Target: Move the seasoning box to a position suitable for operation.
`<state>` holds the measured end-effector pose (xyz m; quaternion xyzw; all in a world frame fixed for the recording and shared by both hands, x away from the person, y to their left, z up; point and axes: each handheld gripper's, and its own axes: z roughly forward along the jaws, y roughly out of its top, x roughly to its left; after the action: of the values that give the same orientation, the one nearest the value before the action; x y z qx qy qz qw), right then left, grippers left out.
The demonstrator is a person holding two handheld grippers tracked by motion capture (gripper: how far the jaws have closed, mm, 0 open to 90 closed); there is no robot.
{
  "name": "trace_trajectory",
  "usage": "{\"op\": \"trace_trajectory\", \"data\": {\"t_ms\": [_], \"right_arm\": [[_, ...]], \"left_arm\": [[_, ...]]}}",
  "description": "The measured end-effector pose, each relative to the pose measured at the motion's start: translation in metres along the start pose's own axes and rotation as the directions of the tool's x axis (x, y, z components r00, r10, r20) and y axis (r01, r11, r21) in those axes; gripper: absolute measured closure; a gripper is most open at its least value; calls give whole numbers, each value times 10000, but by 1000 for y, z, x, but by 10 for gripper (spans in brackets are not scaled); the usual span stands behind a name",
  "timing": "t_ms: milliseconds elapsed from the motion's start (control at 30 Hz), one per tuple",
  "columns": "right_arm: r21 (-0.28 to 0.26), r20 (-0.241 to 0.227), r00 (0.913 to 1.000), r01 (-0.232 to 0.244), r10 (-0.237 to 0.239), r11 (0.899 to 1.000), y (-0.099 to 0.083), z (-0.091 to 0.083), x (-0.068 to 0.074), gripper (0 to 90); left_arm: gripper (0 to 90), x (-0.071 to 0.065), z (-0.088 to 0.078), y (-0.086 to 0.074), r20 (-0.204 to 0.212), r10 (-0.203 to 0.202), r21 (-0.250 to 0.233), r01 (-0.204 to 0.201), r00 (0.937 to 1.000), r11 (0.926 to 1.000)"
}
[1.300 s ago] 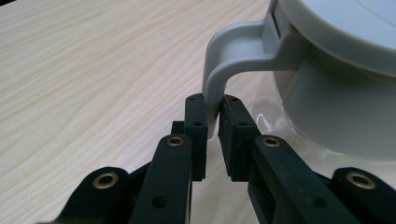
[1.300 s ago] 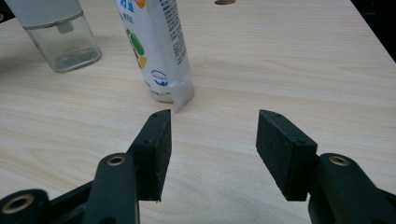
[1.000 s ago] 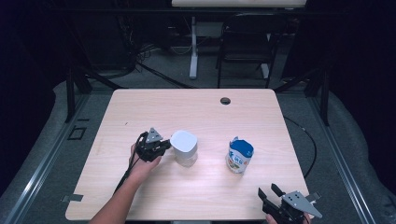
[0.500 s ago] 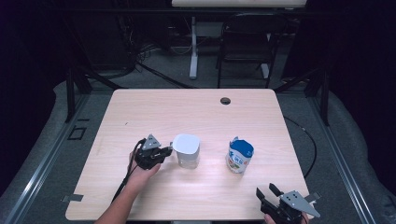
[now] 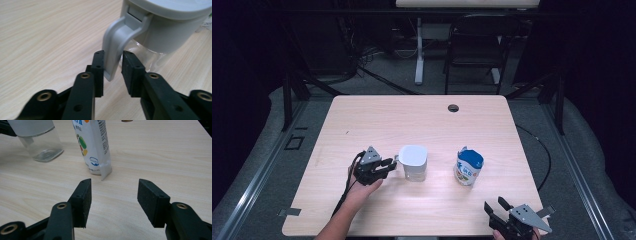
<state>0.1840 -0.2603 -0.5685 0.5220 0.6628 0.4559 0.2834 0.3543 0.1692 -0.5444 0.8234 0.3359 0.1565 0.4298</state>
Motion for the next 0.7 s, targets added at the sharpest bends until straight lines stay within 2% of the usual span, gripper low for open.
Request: {"op": "trace_trajectory", "data": {"t_ms": [100,167,367,533,700], "right_arm": [[-4,2,10000,-5,5,10000,0,0,0,450],[4,-18,10000,-3,3,10000,0,0,0,449],[17,4,10000,49,-49,10000,0,0,1,449],[19,-8,10000,21,-21,10000,-1,-1,1,449],[30,-10,10000,11,-11,10000,-2,0,0,449]], "left_arm": [[614,2,1,2,-14,42,-5,-42,10000,10000],[603,4,4,6,41,144,109,-144,9999,9998],[594,5,11,12,-60,174,71,-174,9998,9998],[596,6,19,15,51,303,166,-304,9995,9994],[648,5,21,15,230,365,124,-368,9991,9992]]}}
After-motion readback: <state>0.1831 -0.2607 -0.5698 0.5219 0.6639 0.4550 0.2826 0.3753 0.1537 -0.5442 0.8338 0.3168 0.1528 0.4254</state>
